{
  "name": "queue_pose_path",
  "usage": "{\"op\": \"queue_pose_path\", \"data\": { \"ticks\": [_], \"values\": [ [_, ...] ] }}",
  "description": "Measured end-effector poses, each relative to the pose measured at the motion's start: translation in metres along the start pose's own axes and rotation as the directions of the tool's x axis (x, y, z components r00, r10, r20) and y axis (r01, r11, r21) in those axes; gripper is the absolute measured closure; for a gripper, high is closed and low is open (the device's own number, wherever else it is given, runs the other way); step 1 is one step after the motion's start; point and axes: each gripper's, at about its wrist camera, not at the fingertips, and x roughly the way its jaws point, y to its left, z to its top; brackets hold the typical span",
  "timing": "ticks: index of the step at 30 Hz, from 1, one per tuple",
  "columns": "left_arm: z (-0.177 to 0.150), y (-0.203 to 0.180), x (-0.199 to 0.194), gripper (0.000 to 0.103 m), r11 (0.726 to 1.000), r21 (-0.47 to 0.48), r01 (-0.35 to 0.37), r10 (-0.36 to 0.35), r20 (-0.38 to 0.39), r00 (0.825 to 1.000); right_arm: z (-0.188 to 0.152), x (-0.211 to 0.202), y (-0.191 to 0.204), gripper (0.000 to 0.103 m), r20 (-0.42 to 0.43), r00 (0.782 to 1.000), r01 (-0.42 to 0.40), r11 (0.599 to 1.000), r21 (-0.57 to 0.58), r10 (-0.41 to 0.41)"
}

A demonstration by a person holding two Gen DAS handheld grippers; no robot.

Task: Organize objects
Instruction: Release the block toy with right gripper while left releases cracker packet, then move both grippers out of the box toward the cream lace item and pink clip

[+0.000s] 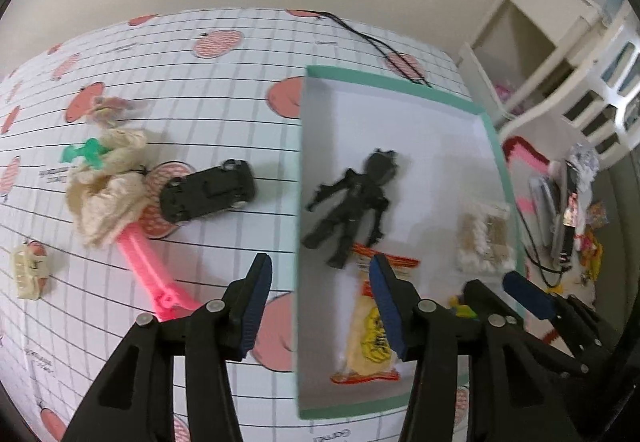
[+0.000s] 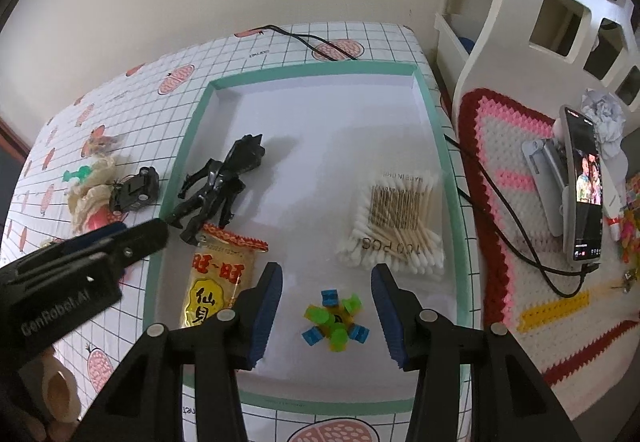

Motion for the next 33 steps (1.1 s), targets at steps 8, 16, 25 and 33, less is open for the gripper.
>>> {"op": "queue_pose_path", "data": {
  "ticks": [8, 16, 25, 33],
  "values": [
    [0.003, 0.005, 0.008, 0.019, 1.0, 0.002, -0.029, 0.029, -0.009, 1.0, 0.002, 0.0, 0.0, 0.038, 0.031, 0.999, -0.009, 1.0, 0.02, 0.008],
    [-0.001, 0.018, 0.013, 0.005, 0.997, -0.034, -0.07, 0.07, -0.016, 0.997, 0.002, 0.005, -0.001, 0.02, 0.032, 0.999, -0.003, 0.999, 0.033, 0.002],
    [-0.002, 0.025, 0.014, 0.003, 0.992, -0.014, -0.126, 0.126, -0.013, 0.992, 0.002, 0.009, -0.002, 0.0, 0.043, 0.999, 0.002, 0.999, 0.042, -0.004],
    [-0.001, 0.036, 0.017, 0.001, 0.99, -0.04, -0.137, 0.137, -0.008, 0.991, 0.002, 0.015, -0.003, 0.0, 0.032, 0.999, 0.011, 0.999, 0.04, -0.012]
  ]
}}
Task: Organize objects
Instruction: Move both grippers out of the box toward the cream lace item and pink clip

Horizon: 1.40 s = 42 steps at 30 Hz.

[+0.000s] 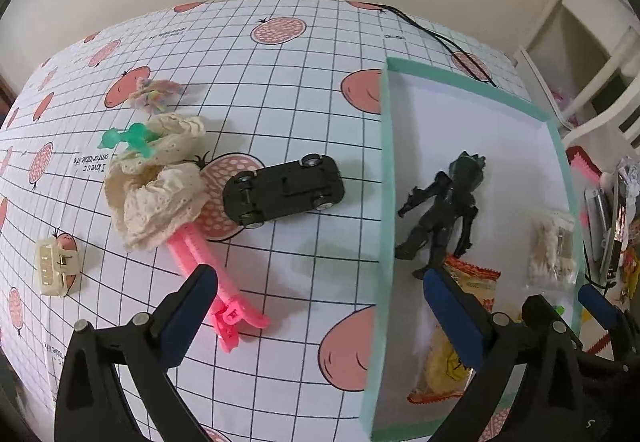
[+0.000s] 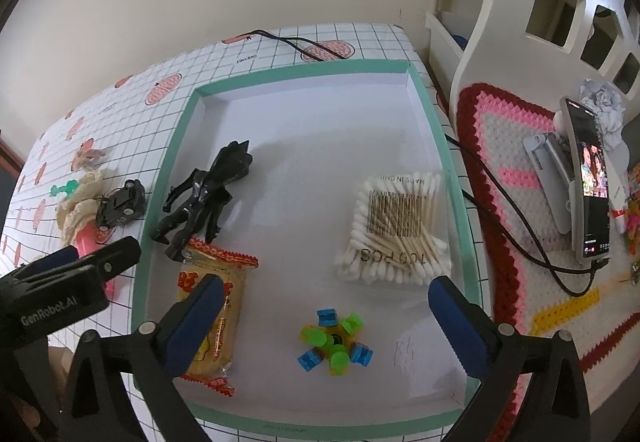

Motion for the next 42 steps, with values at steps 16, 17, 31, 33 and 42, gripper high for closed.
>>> {"op": "queue_pose_path", "data": {
  "ticks": [16, 17, 31, 33, 42],
  "values": [
    [0.01, 0.021, -0.015, 0.0, 0.999, -0.042, 0.001, 0.001, 0.04, 0.999, 0.007, -0.01, 0.007, 0.0, 0.045, 0.999, 0.009, 1.0, 0.007, -0.01],
    [0.012, 0.027, -0.019, 0.0, 0.999, -0.053, -0.007, 0.01, 0.053, 0.999, 0.009, -0.012, 0.008, 0.0, 0.054, 0.999, 0.008, 1.0, 0.006, -0.008],
    [0.017, 0.129, -0.052, 0.0, 0.964, -0.256, -0.069, 0.097, 0.101, 0.99, 0.02, -0.031, 0.079, 0.0, 0.136, 0.987, -0.062, 0.988, -0.142, 0.081],
    [0.016, 0.143, -0.054, 0.0, 0.956, -0.281, -0.08, 0.111, 0.097, 0.989, 0.019, -0.03, 0.094, 0.0, 0.132, 0.987, -0.073, 0.982, -0.172, 0.096],
    [0.01, 0.196, -0.047, 0.0, 0.938, -0.323, -0.124, 0.145, 0.042, 0.989, 0.016, -0.022, 0.155, 0.0, 0.095, 0.984, -0.123, 0.959, -0.255, 0.151]
  ]
}}
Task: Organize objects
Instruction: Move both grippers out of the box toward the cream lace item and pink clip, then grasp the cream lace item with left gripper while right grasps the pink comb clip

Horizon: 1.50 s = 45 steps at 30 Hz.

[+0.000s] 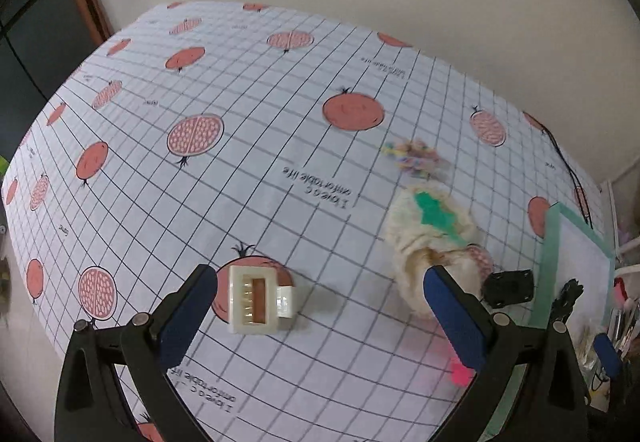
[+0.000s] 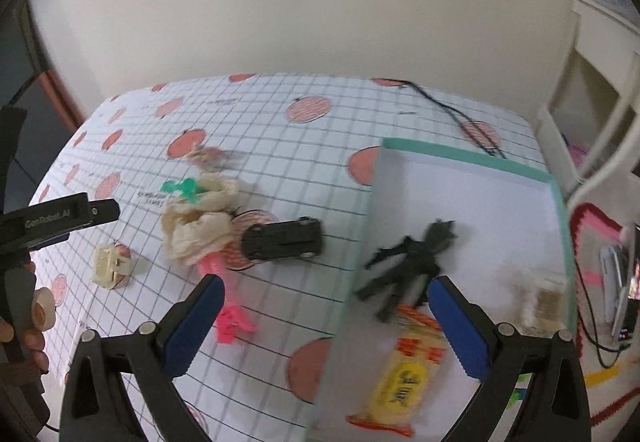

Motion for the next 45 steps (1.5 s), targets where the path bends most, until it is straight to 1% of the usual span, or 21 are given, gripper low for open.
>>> {"op": "queue_pose_path", "data": {
  "ticks": [4, 8, 10, 12, 14, 16, 18, 22, 23, 25, 26, 29, 30, 35, 38, 43, 45],
  "values": [
    [-0.001, 0.014, 0.009, 0.0, 1.0, -0.012, -0.017, 0.017, -0.027, 1.0, 0.002, 0.014, 0.024, 0.0, -0.033, 0.999, -0.019, 0.999, -0.027, 0.018],
    [-0.001, 0.02, 0.024, 0.0, 1.0, 0.003, -0.027, 0.028, -0.061, 0.998, -0.001, 0.026, 0.042, 0.0, -0.063, 0.998, -0.033, 0.997, -0.071, 0.029],
    [-0.002, 0.022, 0.033, 0.0, 1.0, 0.001, -0.018, 0.018, -0.087, 0.996, -0.002, 0.033, 0.049, 0.0, -0.078, 0.997, -0.034, 0.996, -0.082, 0.028],
    [-0.002, 0.024, 0.036, 0.001, 1.0, -0.009, -0.01, 0.009, -0.097, 0.995, -0.002, 0.039, 0.052, 0.0, -0.091, 0.995, -0.035, 0.996, -0.08, 0.028],
    [-0.002, 0.024, 0.035, 0.001, 0.999, -0.025, 0.021, -0.023, -0.089, 0.996, -0.002, 0.044, 0.054, 0.0, -0.1, 0.995, -0.039, 0.996, -0.083, 0.03],
    [-0.001, 0.019, 0.031, 0.001, 0.999, -0.017, 0.049, -0.05, -0.072, 0.996, -0.003, 0.051, 0.056, 0.0, -0.116, 0.993, -0.035, 0.995, -0.091, 0.024],
    [-0.001, 0.01, 0.029, 0.001, 0.997, 0.009, 0.071, -0.07, -0.055, 0.996, -0.004, 0.056, 0.058, 0.0, -0.132, 0.991, -0.033, 0.995, -0.096, 0.02],
    [-0.003, -0.012, 0.03, 0.002, 0.987, 0.055, 0.151, -0.148, -0.053, 0.988, -0.007, 0.063, 0.058, 0.0, -0.15, 0.989, -0.031, 0.994, -0.103, 0.015],
    [-0.003, -0.017, 0.03, 0.003, 0.985, 0.064, 0.159, -0.156, -0.051, 0.987, -0.008, 0.065, 0.058, 0.0, -0.152, 0.988, -0.033, 0.994, -0.103, 0.017],
    [0.0, -0.023, 0.033, 0.007, 0.982, 0.082, 0.172, -0.169, -0.048, 0.984, -0.01, 0.067, 0.058, 0.001, -0.157, 0.987, -0.033, 0.994, -0.105, 0.017],
    [0.001, -0.025, 0.034, 0.013, 0.98, 0.087, 0.177, -0.174, -0.047, 0.984, -0.01, 0.068, 0.059, 0.001, -0.158, 0.987, -0.034, 0.994, -0.107, 0.017],
    [0.001, -0.032, 0.041, 0.017, 0.976, 0.101, 0.191, -0.186, -0.058, 0.981, -0.011, 0.071, 0.061, 0.002, -0.16, 0.987, -0.042, 0.993, -0.112, 0.024],
    [0.001, -0.034, 0.043, 0.023, 0.976, 0.102, 0.194, -0.189, -0.062, 0.98, -0.011, 0.072, 0.061, 0.002, -0.16, 0.987, -0.046, 0.993, -0.112, 0.027],
    [-0.002, -0.041, 0.056, 0.037, 0.968, 0.09, 0.236, -0.226, -0.105, 0.968, -0.014, 0.077, 0.065, 0.005, -0.166, 0.985, -0.062, 0.991, -0.118, 0.041],
    [-0.004, -0.046, 0.061, 0.038, 0.964, 0.095, 0.247, -0.236, -0.118, 0.965, -0.017, 0.08, 0.066, 0.009, -0.172, 0.984, -0.065, 0.991, -0.118, 0.044],
    [-0.006, -0.052, 0.065, 0.038, 0.961, 0.102, 0.259, -0.243, -0.144, 0.959, -0.019, 0.084, 0.065, 0.019, -0.182, 0.982, -0.067, 0.991, -0.119, 0.044],
    [-0.006, -0.052, 0.065, 0.038, 0.961, 0.097, 0.26, -0.244, -0.149, 0.958, -0.02, 0.084, 0.065, 0.02, -0.187, 0.981, -0.067, 0.99, -0.12, 0.044]
  ]
}}
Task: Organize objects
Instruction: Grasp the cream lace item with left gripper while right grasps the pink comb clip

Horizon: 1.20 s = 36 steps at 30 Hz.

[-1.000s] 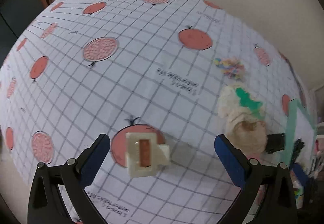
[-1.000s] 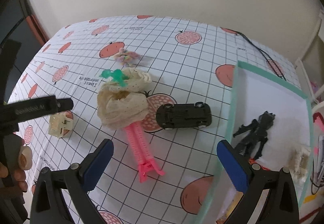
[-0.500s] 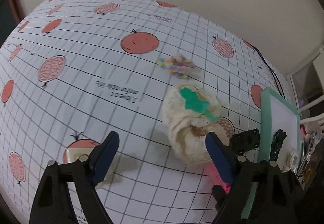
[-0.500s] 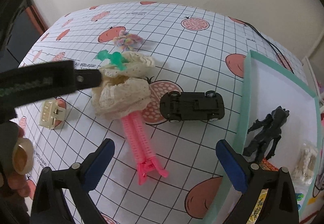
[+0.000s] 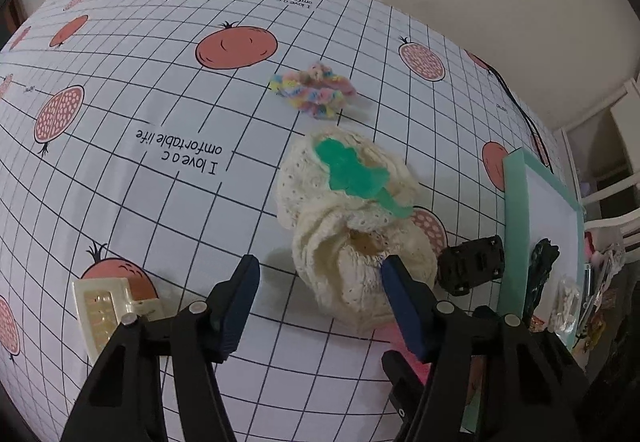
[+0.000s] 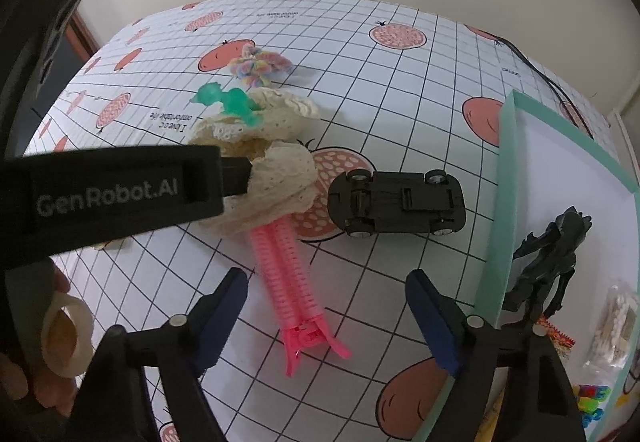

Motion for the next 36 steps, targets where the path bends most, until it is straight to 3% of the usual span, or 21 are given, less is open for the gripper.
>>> {"op": "queue_pose_path", "data": {
  "ticks": [5, 7, 9, 17, 20, 22, 26, 31, 36],
  "values": [
    [-0.003, 0.001, 0.0, 0.038, 1.0, -0.008, 0.013, -0.013, -0.017, 1.0, -0.001, 0.002, 0.0, 0.027, -0.012, 1.0, -0.004, 1.0, -0.004, 0.004],
    [-0.004, 0.0, 0.0, 0.045, 1.0, -0.007, 0.025, -0.025, -0.019, 1.0, -0.002, 0.003, 0.001, 0.031, -0.017, 1.0, -0.005, 1.0, -0.007, 0.005],
    [-0.003, -0.002, 0.0, 0.061, 0.998, -0.015, 0.062, -0.062, -0.022, 0.998, -0.002, 0.004, 0.001, 0.033, -0.021, 1.0, -0.009, 1.0, -0.011, 0.009],
    [-0.002, -0.004, -0.001, 0.088, 0.994, -0.023, 0.107, -0.107, -0.017, 0.994, -0.003, 0.003, 0.002, 0.051, -0.02, 1.0, -0.019, 1.0, -0.012, 0.019],
    [-0.002, -0.002, -0.003, 0.09, 0.994, -0.032, 0.102, -0.102, -0.004, 0.995, -0.002, 0.002, 0.001, 0.055, -0.02, 0.999, -0.026, 1.0, -0.013, 0.025],
    [-0.001, 0.002, -0.007, 0.092, 0.994, -0.041, 0.099, -0.099, 0.018, 0.995, -0.001, 0.001, 0.0, 0.068, -0.019, 0.999, -0.031, 0.999, -0.014, 0.03],
    [0.003, 0.012, -0.029, 0.095, 0.992, -0.062, 0.11, -0.102, 0.115, 0.988, -0.001, -0.003, -0.002, 0.069, -0.014, 0.999, -0.042, 0.999, -0.009, 0.042],
    [0.009, 0.019, -0.053, 0.099, 0.99, -0.078, 0.114, -0.093, 0.232, 0.968, 0.006, -0.021, -0.001, 0.071, 0.051, 0.997, -0.057, 0.998, -0.007, 0.057],
    [0.014, 0.021, -0.061, 0.099, 0.989, -0.088, 0.119, -0.093, 0.261, 0.961, 0.008, -0.026, -0.002, 0.072, 0.053, 0.997, -0.051, 0.999, 0.0, 0.051]
  ]
}}
